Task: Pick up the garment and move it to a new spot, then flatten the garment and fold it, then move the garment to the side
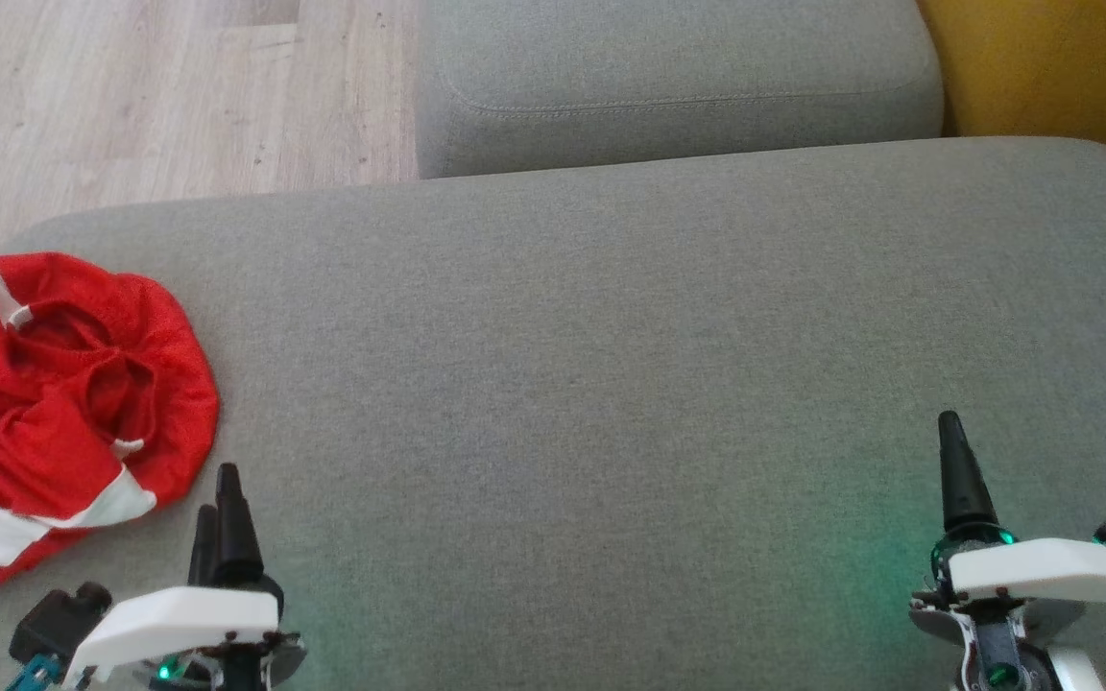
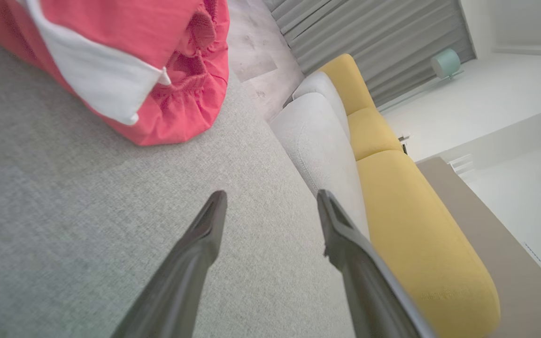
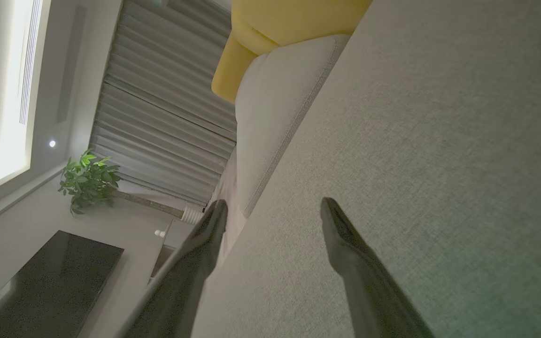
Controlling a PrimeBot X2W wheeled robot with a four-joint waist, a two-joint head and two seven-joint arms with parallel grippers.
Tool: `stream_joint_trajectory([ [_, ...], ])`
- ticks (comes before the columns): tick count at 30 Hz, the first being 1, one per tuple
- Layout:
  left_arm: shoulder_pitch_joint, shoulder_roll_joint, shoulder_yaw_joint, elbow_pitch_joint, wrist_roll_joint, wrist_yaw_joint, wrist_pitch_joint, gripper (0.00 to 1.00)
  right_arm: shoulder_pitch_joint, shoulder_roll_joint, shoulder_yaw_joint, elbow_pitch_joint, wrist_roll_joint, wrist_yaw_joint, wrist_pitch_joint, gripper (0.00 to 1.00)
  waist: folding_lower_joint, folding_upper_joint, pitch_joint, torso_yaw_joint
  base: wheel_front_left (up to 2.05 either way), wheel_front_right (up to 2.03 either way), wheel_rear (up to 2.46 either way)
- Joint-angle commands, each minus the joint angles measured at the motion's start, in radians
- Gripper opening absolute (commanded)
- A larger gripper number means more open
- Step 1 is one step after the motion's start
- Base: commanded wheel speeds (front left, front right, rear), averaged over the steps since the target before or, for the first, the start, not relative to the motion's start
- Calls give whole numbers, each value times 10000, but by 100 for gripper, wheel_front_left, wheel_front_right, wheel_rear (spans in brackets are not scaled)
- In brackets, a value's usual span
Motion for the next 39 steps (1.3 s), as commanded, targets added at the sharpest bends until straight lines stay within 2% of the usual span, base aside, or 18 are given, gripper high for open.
stream_joint_trajectory([
  [1,-453,81,37,-428,321,35,-97,100,-440,-67,126,-430,-312,-3,-108,100,-1,-1,-3,-4,0,0,0],
  [39,-432,106,-1038,-1203,5170,1045,-1194,100,-452,-94,1322,-904,-4943,-5,-1199,100,-1,-1,-190,-40,0,0,0],
])
